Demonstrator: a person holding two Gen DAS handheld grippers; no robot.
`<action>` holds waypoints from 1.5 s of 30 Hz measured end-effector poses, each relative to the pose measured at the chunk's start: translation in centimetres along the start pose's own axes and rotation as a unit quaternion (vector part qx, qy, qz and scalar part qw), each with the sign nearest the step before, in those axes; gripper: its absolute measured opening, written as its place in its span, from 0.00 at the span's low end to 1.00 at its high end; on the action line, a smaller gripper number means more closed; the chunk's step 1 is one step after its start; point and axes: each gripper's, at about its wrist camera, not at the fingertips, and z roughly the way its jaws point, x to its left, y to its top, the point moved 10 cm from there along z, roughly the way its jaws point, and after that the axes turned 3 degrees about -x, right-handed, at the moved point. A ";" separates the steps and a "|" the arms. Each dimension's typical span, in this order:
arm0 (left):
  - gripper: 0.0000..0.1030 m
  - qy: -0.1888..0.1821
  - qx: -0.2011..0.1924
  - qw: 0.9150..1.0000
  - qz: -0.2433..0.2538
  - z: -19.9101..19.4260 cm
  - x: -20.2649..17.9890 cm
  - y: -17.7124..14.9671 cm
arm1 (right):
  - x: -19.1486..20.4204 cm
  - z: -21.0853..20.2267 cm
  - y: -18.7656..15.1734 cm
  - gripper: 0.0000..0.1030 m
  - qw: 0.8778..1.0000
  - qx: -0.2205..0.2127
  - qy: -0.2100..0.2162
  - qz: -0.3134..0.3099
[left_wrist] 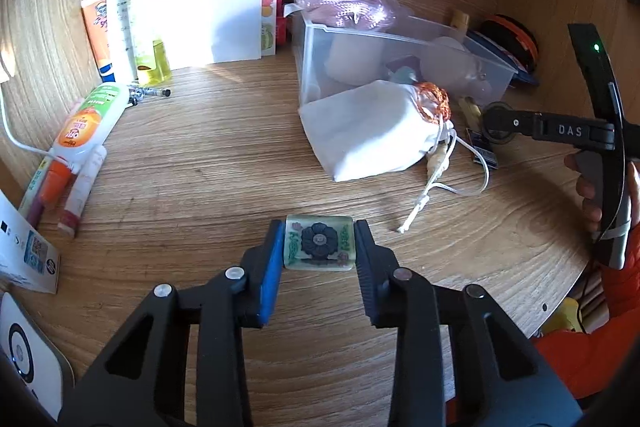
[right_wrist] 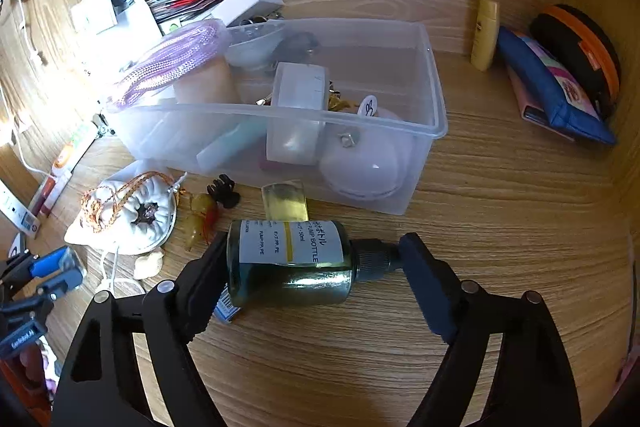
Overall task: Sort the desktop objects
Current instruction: 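Grasp the dark green glass bottle with the right gripper while the left grasps the green square tile, then drop the green bottle into the bin while the left gripper drops the tile in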
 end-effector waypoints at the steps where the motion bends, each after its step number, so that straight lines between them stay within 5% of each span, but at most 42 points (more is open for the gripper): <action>1: 0.32 0.003 0.000 1.000 -0.002 0.0 0.1 0.0 | 0.0 -0.1 0.0 0.77 1.000 -0.001 0.002 0.000; 11: 0.32 0.021 -0.027 0.999 -0.040 -1.6 1.9 1.9 | 0.2 -2.5 0.8 0.77 0.999 -0.041 0.017 -0.008; 24: 0.32 0.008 -0.091 0.995 -0.045 -2.9 1.2 9.1 | -1.5 -6.6 4.0 0.77 0.994 -0.105 0.026 -0.001; 38: 0.32 -0.041 -0.116 0.992 0.012 -0.9 -4.5 15.4 | -3.0 -6.5 8.2 0.77 0.991 -0.128 0.035 -0.012; 45: 0.32 -0.074 -0.094 0.992 0.029 2.0 -7.3 16.4 | -1.8 -5.2 9.9 0.77 0.991 -0.121 0.051 -0.038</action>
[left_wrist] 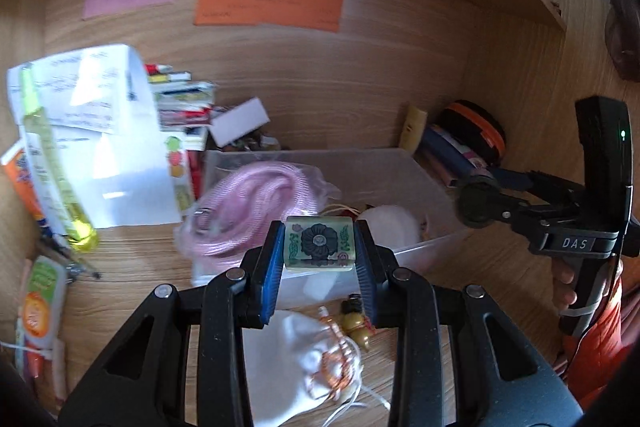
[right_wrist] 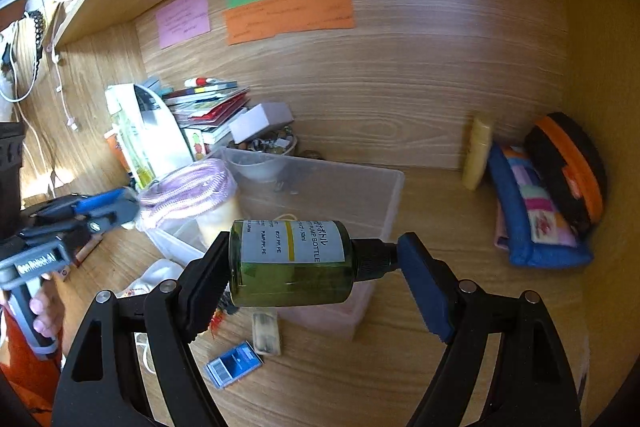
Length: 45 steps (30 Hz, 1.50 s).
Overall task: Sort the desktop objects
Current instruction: 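Drop the green bottle into the bin while the left gripper drops the tile in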
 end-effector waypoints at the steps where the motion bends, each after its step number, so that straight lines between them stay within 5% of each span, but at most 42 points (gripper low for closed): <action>1: 0.32 -0.004 0.004 1.000 0.001 0.5 -0.3 -0.1 | 0.5 0.5 0.1 0.77 1.000 0.004 0.005 -0.009; 9: 0.32 0.003 0.042 0.998 0.050 4.1 -1.4 -1.3 | 3.4 3.9 0.2 0.77 0.996 0.032 0.006 -0.078; 16: 0.32 -0.020 0.044 0.998 0.042 4.8 -1.1 -1.6 | 4.5 5.9 0.7 0.77 0.993 0.043 0.002 -0.113; 35: 0.34 -0.006 0.040 0.998 0.056 5.2 -1.0 -1.9 | 4.4 10.0 -0.4 0.77 0.994 0.072 0.044 -0.066; 45: 0.34 -0.002 0.038 0.998 0.052 5.3 -1.0 -1.9 | 3.2 8.7 0.7 0.77 0.996 0.061 0.046 -0.043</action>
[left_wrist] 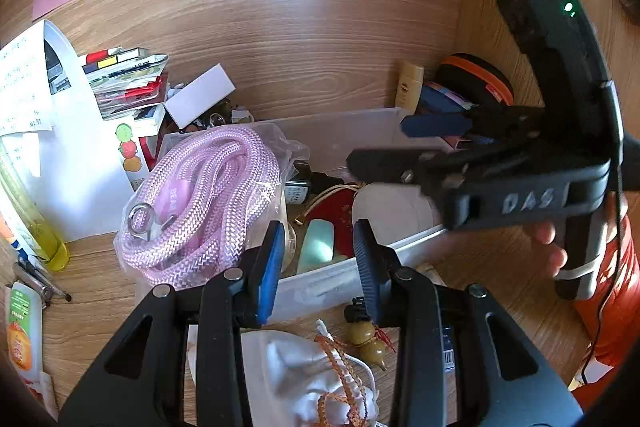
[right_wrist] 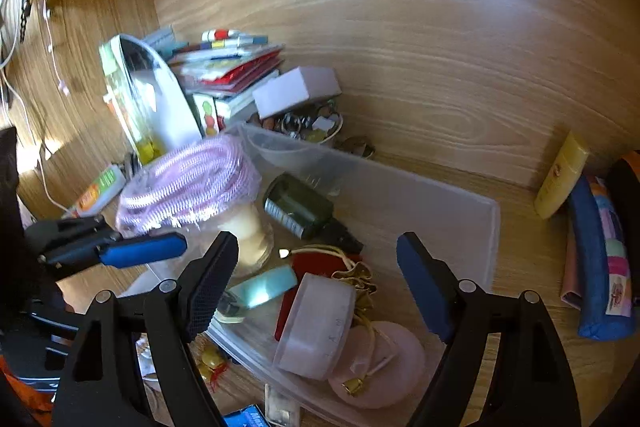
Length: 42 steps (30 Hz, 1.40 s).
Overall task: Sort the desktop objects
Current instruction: 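Drop the green bottle into the bin while the left gripper drops the tile in, then move both grippers toward the white drawstring pouch and brass bead charm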
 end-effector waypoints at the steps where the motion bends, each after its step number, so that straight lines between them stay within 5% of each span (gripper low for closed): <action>1: 0.34 0.001 0.000 1.000 0.001 0.0 0.0 0.0 | -0.1 -0.3 0.2 0.77 1.000 -0.003 -0.001 0.003; 8: 0.37 0.003 -0.001 1.000 -0.005 -0.8 0.1 0.2 | -0.3 -2.9 0.7 0.78 0.999 -0.023 -0.023 0.002; 15: 0.53 -0.001 -0.034 0.999 -0.039 -3.8 1.0 1.4 | -0.5 -5.7 -0.9 0.79 0.998 -0.034 -0.051 0.001; 23: 0.69 0.038 -0.058 0.996 -0.054 -7.5 3.3 1.0 | -0.1 -6.9 -4.0 0.79 0.998 -0.024 -0.052 0.026; 31: 0.82 0.076 -0.034 0.995 -0.053 -8.9 5.0 -2.7 | 0.9 -6.7 -6.7 0.86 0.998 -0.008 -0.049 0.040; 42: 0.83 0.085 0.018 0.994 -0.067 -9.6 6.7 -8.3 | 4.8 -5.7 -8.2 0.81 0.999 0.000 -0.047 -0.014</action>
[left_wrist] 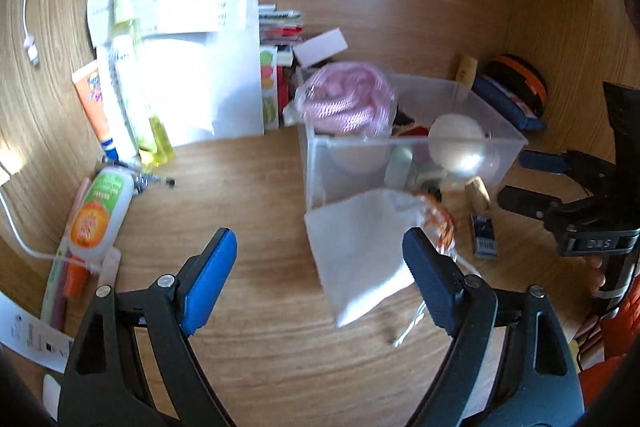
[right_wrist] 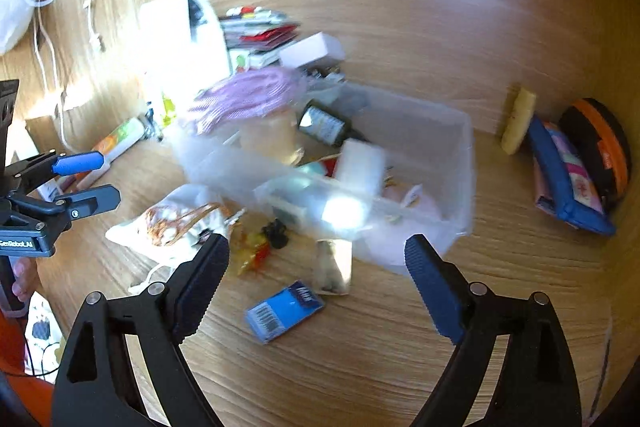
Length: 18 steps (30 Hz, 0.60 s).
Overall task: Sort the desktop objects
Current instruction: 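Move both grippers toward the white drawstring pouch and brass bead charm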
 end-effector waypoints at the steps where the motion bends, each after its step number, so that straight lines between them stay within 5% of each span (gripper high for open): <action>1: 0.83 -0.007 0.002 1.000 -0.002 0.0 0.0 -0.2 | 0.4 0.5 -0.2 0.75 1.000 0.005 0.005 -0.003; 4: 0.87 -0.031 0.009 0.999 0.002 0.0 -0.4 -1.1 | 1.8 2.0 -0.8 0.57 0.999 0.033 0.033 -0.007; 10: 0.88 -0.051 0.038 0.998 0.022 1.6 -1.7 -2.1 | 3.5 4.7 -1.9 0.41 0.995 0.080 0.055 -0.017; 18: 0.90 -0.082 0.089 0.991 0.061 5.3 -4.3 -2.2 | 3.6 6.4 -2.7 0.40 0.993 0.107 0.050 -0.015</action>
